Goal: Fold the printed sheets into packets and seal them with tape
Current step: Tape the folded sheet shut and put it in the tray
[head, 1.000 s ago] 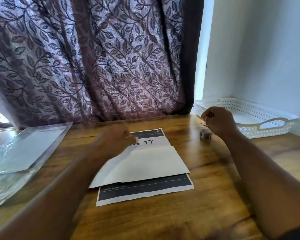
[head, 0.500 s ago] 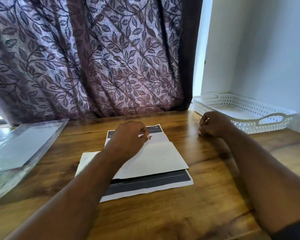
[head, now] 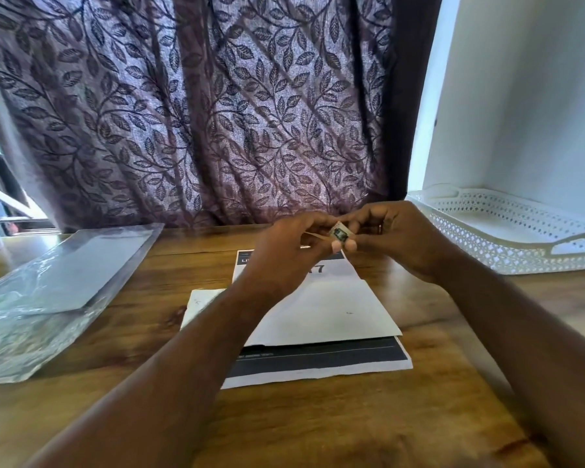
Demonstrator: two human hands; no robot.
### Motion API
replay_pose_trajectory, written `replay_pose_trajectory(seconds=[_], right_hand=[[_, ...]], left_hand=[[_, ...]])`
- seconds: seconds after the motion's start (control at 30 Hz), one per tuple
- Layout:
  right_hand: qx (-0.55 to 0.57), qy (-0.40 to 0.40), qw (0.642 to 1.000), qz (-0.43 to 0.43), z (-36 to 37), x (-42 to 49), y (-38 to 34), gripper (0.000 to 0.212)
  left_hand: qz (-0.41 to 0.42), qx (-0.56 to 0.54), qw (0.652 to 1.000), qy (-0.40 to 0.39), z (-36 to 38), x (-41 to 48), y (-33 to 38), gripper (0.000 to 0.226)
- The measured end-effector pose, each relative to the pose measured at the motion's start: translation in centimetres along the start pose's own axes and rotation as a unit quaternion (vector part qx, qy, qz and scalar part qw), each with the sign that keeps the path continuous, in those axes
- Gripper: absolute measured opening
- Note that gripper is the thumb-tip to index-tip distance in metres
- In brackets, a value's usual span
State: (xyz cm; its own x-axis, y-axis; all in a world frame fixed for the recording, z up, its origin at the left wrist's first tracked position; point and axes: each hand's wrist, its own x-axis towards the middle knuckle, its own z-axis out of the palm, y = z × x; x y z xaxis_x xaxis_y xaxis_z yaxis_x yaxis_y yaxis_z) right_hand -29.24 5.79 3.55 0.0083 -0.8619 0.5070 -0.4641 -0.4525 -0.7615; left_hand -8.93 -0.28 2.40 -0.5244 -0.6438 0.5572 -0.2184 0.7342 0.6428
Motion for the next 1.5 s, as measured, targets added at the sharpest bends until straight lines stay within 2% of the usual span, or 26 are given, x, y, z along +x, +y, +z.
replay_pose_trajectory(seconds=[0.27,0.43,0.63,0.83,1.1,1.23,1.37,1.5], right_hand=[[-0.012,-0.041,0.999,-0.016,0.2,0.1,0.1,0.026],[-0.019,-0.021,1.0,-0.01,0.3,0.1,0.1,0.019],[-0.03,-0.024,0.999,-0.014,0.5,0.1,-0.3,0.015],[-0.052,-0.051,0.997,-0.016,0.2,0.0,-0.5,0.015],[-0.022,-0.077,0.997,0.0,-0.1,-0.3,0.0,0.018],[-0.017,-0.067,0.998,0.012,0.2,-0.1,0.0,0.015],[-0.042,-0.047,0.998,0.002,0.3,0.1,0.3,0.018],[-0.064,-0.029,0.997,-0.019,0.4,0.1,0.3,0.026]], left_hand=[[0.001,-0.004,1.0,0.029,-0.1,0.1,-0.3,0.02],[-0.017,0.013,0.999,0.038,0.1,0.2,-0.8,0.014],[-0.095,-0.097,0.99,0.033,0.0,0.2,-0.4,0.009],[-0.09,-0.074,0.993,0.021,-0.1,0.2,-0.8,0.007],[-0.089,-0.033,0.995,-0.028,0.2,0.1,-1.1,0.016],[-0.098,-0.052,0.994,0.004,0.3,0.1,-0.8,0.01],[-0.049,-0.01,0.998,0.039,0.0,-0.1,-0.2,0.007],[-0.029,0.015,0.999,0.023,0.3,-0.6,0.1,0.03]])
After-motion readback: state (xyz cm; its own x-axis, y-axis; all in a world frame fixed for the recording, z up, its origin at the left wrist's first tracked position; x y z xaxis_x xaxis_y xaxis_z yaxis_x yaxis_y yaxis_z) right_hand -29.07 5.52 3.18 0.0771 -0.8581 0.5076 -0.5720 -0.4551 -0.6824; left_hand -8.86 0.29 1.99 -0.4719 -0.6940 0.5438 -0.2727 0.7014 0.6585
